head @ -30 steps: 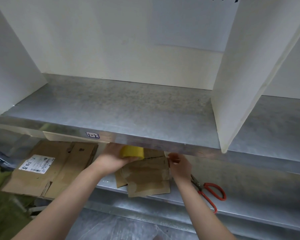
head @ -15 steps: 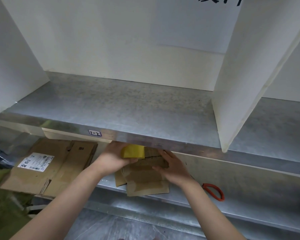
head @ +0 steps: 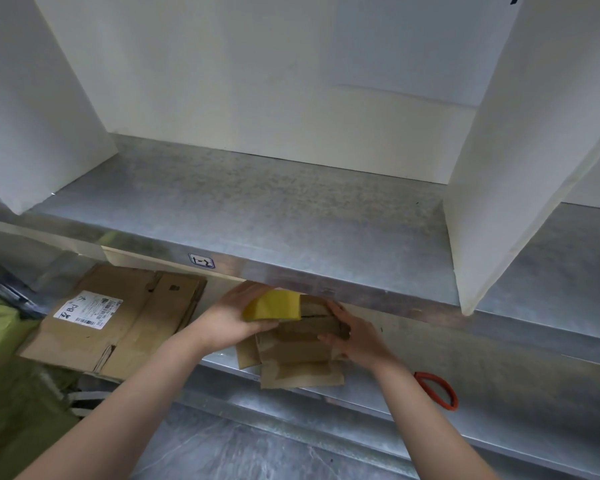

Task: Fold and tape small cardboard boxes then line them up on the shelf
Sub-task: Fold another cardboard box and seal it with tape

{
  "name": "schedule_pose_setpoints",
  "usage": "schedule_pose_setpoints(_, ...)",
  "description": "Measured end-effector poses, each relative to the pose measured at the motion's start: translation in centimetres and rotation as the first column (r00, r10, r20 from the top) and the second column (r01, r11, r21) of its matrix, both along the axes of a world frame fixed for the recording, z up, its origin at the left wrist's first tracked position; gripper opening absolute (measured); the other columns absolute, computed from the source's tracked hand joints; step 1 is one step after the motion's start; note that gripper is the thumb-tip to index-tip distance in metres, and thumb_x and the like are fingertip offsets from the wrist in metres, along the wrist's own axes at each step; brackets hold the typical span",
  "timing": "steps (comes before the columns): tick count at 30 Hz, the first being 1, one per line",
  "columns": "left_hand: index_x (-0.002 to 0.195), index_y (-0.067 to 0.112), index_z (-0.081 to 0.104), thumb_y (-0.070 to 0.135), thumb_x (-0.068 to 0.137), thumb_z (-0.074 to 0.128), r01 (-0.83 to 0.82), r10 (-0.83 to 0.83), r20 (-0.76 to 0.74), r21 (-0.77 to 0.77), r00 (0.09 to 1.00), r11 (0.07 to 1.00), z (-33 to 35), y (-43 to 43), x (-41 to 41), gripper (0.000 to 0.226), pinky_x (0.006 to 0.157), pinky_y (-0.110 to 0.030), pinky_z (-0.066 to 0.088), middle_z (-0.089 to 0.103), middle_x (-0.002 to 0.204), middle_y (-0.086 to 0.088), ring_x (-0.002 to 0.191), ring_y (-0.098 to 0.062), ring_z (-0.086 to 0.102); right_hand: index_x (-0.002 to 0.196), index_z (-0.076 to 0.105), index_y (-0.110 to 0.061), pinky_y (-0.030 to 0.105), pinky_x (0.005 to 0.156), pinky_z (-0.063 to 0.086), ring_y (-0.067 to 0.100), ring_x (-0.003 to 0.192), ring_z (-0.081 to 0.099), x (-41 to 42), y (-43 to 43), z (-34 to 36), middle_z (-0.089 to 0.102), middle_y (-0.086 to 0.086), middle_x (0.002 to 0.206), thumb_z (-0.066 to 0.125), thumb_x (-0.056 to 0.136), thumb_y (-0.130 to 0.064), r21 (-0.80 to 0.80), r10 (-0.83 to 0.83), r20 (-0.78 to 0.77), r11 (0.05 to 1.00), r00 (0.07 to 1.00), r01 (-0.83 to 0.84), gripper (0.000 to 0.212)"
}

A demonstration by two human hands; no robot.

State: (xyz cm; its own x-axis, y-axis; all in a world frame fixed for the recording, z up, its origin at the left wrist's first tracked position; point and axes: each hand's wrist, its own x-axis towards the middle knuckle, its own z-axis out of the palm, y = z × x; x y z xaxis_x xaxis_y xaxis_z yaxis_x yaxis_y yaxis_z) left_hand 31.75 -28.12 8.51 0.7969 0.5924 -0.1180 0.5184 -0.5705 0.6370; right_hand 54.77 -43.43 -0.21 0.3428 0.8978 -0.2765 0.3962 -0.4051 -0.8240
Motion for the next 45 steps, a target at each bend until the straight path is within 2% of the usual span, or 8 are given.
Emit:
schedule_pose_setpoints(3,0.099,0.056,0.041,0.054,0.071,0.078,-0.017,0.016,0.042,0.016,0.999,1.0,0.4,-0.5,-0.1,0.046,0.073,-0.001,0.037,0.052,0.099,0.031,0.087,0.015,0.05,0.144,0.033,-0.048,0.019,0.072,0.056,0.011,0.117,0.052,-0.1,-0.3,-0.3,0.052,-0.011,0.137,0.07,0.083,-0.049,-0.009,-0.015,0.005,1.0,1.0,0.015,0.072)
schedule_pose_setpoints(6,0.104,0.039,0.057,0.055,0.064,0.083,-0.132,0.137,0.128,-0.048,0.982,0.99,0.5,-0.8,0.3,0.05,0.078,-0.019,0.049,0.064,0.098,0.017,0.09,0.003,0.06,0.148,0.032,-0.044,0.035,0.1,0.049,0.015,0.127,0.049,-0.1,-0.3,-0.5,0.051,-0.009,0.142,0.069,0.084,-0.05,-0.036,-0.04,0.026,0.999,0.999,0.041,0.075)
schedule_pose_setpoints(8,0.108,0.028,0.063,0.056,0.06,0.085,-0.16,0.162,0.143,-0.021,0.976,0.987,0.7,-0.8,0.3,0.059,0.083,-0.025,0.051,0.066,0.103,0.012,0.095,-0.005,0.061,0.148,0.033,-0.044,0.036,0.106,0.044,0.015,0.13,0.048,-0.2,-0.2,-0.5,0.05,-0.009,0.143,0.069,0.083,-0.051,-0.047,-0.057,0.014,0.997,0.998,0.057,0.075)
schedule_pose_setpoints(14,0.106,0.047,0.054,0.053,0.059,0.087,-0.099,0.093,0.117,0.046,0.989,0.994,1.8,0.6,-1.6,0.058,0.081,-0.008,0.041,0.057,0.107,0.023,0.097,0.004,0.054,0.146,0.033,-0.049,0.035,0.108,0.042,0.014,0.131,0.047,-0.5,-0.2,-0.5,0.049,-0.01,0.143,0.07,0.083,-0.052,-0.033,-0.07,-0.027,0.997,0.997,0.069,0.073)
schedule_pose_setpoints(17,0.112,0.043,0.056,0.052,0.062,0.085,-0.022,0.015,0.077,0.094,0.997,0.995,1.8,1.3,-2.7,0.058,0.078,0.0,0.035,0.05,0.104,0.033,0.094,0.012,0.048,0.146,0.029,-0.051,0.039,0.109,0.042,0.015,0.132,0.046,-0.6,-0.1,-0.6,0.047,-0.01,0.145,0.068,0.083,-0.054,-0.026,-0.049,-0.034,0.998,0.998,0.049,0.074)
schedule_pose_setpoints(26,0.121,0.032,0.056,0.047,0.073,0.08,-0.023,0.029,-0.055,0.111,0.998,0.994,-0.8,4.0,-6.1,0.056,0.09,-0.03,0.047,0.056,0.114,0.012,0.105,-0.011,0.055,0.145,0.026,-0.055,0.032,0.108,0.041,0.014,0.133,0.044,-0.9,0.1,-0.7,0.045,-0.012,0.146,0.068,0.083,-0.055,-0.023,-0.056,-0.058,0.998,0.997,0.054,0.075)
schedule_pose_setpoints(36,0.126,0.027,0.058,0.041,0.076,0.079,-0.027,0.033,-0.132,0.051,0.991,0.998,-3.3,5.6,-5.8,0.056,0.085,-0.019,0.035,0.052,0.116,0.008,0.107,-0.012,0.051,0.146,0.029,-0.053,0.03,0.105,0.043,0.013,0.129,0.047,-1.5,0.3,-0.8,0.049,-0.011,0.142,0.07,0.08,-0.054,-0.032,-0.095,-0.064,0.995,0.993,0.093,0.078)
schedule_pose_setpoints(45,0.129,0.03,0.055,0.044,0.077,0.076,-0.055,0.054,-0.175,-0.002,0.983,0.998,-5.3,6.6,-4.6,0.057,0.091,-0.027,0.041,0.049,0.12,0.01,0.113,-0.016,0.052,0.141,0.032,-0.056,0.027,0.102,0.043,0.01,0.127,0.048,-1.9,0.7,-1.1,0.051,-0.016,0.138,0.072,0.073,-0.061,-0.049,-0.14,-0.062,0.989,0.988,0.137,0.079)
